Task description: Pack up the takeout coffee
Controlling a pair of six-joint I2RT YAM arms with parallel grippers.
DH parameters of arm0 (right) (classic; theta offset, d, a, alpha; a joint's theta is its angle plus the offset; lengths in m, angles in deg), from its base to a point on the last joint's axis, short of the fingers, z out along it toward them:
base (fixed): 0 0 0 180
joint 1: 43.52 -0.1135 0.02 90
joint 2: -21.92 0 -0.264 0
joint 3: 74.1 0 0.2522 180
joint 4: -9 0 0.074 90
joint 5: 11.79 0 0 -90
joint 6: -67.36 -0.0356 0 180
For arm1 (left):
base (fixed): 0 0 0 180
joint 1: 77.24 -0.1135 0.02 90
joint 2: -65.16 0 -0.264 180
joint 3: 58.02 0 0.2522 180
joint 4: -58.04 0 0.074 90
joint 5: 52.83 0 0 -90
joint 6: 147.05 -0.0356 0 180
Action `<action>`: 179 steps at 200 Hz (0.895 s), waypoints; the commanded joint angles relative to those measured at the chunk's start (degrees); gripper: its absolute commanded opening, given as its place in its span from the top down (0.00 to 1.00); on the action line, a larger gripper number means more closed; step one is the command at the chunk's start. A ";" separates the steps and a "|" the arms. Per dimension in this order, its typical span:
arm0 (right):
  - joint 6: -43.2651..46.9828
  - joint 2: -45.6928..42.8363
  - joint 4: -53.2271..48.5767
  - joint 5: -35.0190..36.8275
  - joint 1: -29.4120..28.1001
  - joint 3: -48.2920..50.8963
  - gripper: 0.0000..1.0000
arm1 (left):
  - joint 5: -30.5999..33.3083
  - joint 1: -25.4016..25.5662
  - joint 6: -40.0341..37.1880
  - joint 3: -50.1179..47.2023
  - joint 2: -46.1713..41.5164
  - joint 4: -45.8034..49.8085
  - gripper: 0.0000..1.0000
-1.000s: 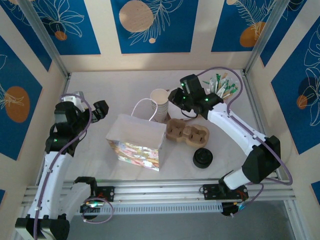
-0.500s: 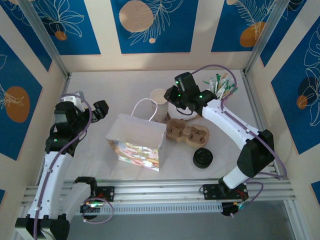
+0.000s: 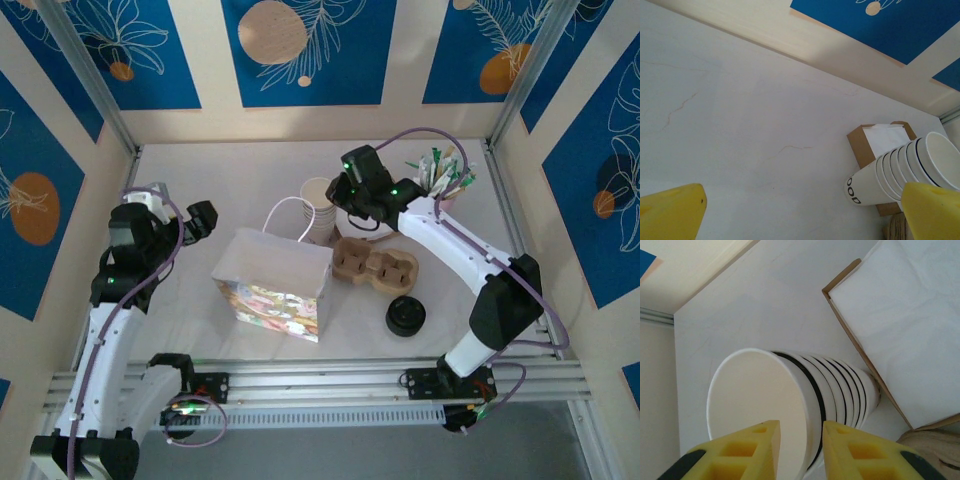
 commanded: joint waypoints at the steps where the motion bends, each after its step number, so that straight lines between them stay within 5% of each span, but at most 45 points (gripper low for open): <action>1: 0.79 0.73 -0.83 2.05 -0.70 -2.27 0.70 | -0.85 -0.59 0.48 0.87 0.02 -0.35 0.00; 179: -0.19 0.41 -3.86 4.60 -1.23 -5.44 0.99 | 0.64 -0.59 0.66 0.70 0.41 -0.04 0.01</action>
